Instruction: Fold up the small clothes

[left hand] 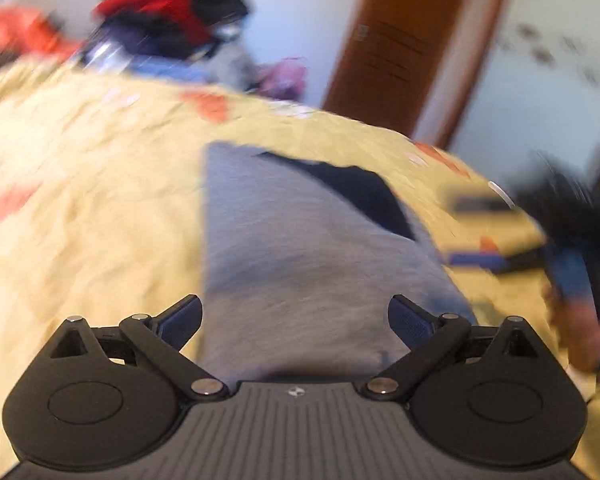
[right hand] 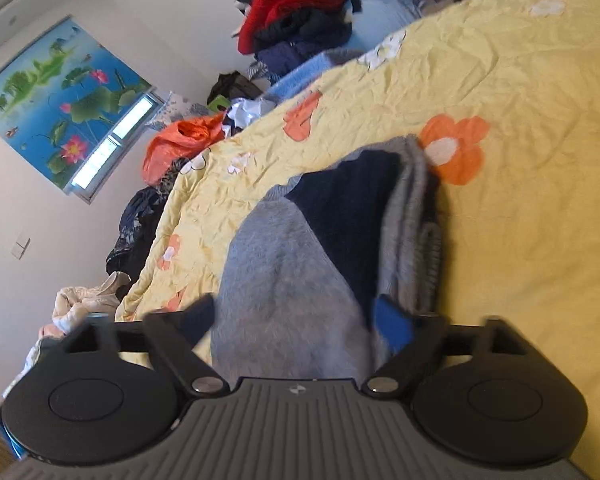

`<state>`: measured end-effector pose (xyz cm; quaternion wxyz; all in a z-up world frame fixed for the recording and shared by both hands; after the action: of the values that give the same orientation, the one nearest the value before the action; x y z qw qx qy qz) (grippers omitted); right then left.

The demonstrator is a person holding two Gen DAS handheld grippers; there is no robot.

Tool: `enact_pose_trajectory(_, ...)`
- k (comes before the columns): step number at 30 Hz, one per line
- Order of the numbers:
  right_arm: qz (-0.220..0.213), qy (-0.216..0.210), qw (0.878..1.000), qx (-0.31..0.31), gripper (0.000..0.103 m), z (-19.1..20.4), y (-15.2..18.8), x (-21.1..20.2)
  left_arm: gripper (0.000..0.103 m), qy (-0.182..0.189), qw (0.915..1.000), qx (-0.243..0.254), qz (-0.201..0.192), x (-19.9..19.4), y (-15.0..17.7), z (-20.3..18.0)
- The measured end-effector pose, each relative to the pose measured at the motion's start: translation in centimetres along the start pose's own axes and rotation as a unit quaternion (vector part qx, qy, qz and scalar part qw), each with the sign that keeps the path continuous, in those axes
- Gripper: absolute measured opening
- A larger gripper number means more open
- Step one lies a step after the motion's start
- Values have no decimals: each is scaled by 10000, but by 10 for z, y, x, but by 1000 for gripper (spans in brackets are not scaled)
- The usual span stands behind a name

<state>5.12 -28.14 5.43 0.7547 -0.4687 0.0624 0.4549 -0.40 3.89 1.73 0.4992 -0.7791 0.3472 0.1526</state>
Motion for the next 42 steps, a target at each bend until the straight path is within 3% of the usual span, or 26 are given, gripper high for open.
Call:
enact_pose_trajectory(2,183,240,9995,-75,91,-7,12,-14,99,-21,9965,-746,369,4,-2,27)
enact_pose_trajectory(4,589,348,9977,2,75,-16,25,-14,92,298,9933,-1040,396,1,-5,36)
enact_pose_trajectory(8,794,78,9968,-14,71,-12,40,-9,85,852,9812,-1505,857,16,-11,32)
enact_pose_trajectory(9,902,-81,9959,77,62,-10,41,-4,74,846,9811,-1500,884,21,-13,30)
enact_pose_trajectory(10,958,-109,9953,51,46,-6,43,2,60,760,9819,-1478,910,24,-12,28)
enact_pose_trajectory(11,981,3,9951,-98,33,-2,44,5,34,630,9816,-1492,1007,27,-10,26)
enact_pose_trajectory(12,1060,154,9941,-176,22,-1,44,8,28,553,9807,-1515,1108,30,-11,25)
enact_pose_trajectory(15,1148,142,9929,-275,20,0,44,4,19,486,9808,-1478,1176,19,-6,20)
enact_pose_trajectory(17,1186,96,9917,-483,20,5,45,-6,18,439,9846,-1241,1150,7,-5,11)
enact_pose_trajectory(20,1160,128,9901,-777,19,9,42,-27,19,343,9884,-845,1214,-2,6,4)
enact_pose_trajectory(21,1201,180,9890,-839,19,7,43,-30,21,178,9894,-771,1214,-2,11,6)
enact_pose_trajectory(23,1355,235,9871,-822,20,-3,48,-26,23,208,9904,-772,1125,-5,13,7)
enact_pose_trajectory(24,1321,221,9882,-739,24,-6,49,-26,33,125,9915,-702,1088,-9,11,3)
enact_pose_trajectory(25,1294,233,9892,-644,37,-8,47,-27,39,-74,9936,-534,994,-15,7,-2)
enact_pose_trajectory(26,1226,300,9904,-570,44,-7,42,-31,54,-279,9959,-299,804,-23,4,-9)
enact_pose_trajectory(27,1000,396,9927,-543,59,-6,36,-37,74,-485,9976,-11,500,-31,1,-17)
enact_pose_trajectory(28,653,521,9949,-557,73,-3,28,-44,83,-655,9974,266,148,-38,-1,-26)
enact_pose_trajectory(29,303,648,9955,-622,77,0,19,-48,92,-761,9955,533,-192,-42,-3,-36)
enact_pose_trajectory(31,-129,739,9948,-694,78,9,0,-45,92,-760,9911,963,-523,-36,-9,-54)
enact_pose_trajectory(34,-180,491,9954,-806,78,25,-26,-10,92,-850,9869,1311,-403,4,-13,-73)
enact_pose_trajectory(39,486,723,9854,-1460,75,43,-47,70,95,-948,9836,1533,-30,56,3,-84)
enact_pose_trajectory(41,850,1183,9744,-1713,69,35,-44,97,99,-1048,9803,1667,-118,65,11,-83)
enact_pose_trajectory(42,699,1302,9695,-1956,68,31,-40,100,100,-1066,9784,1765,-141,68,15,-85)
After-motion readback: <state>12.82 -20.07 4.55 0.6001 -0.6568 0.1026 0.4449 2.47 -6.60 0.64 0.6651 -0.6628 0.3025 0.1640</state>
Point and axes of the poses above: each gripper's, at about its wrist camera, not at the fingertips, and x roughly the way its jaws point, z to its left, y to its underside, the point moved 1 cm from there along x, roughly the way its jaws point, and after that the axes turned 9 degrees about -x, right-handed, at the moved point
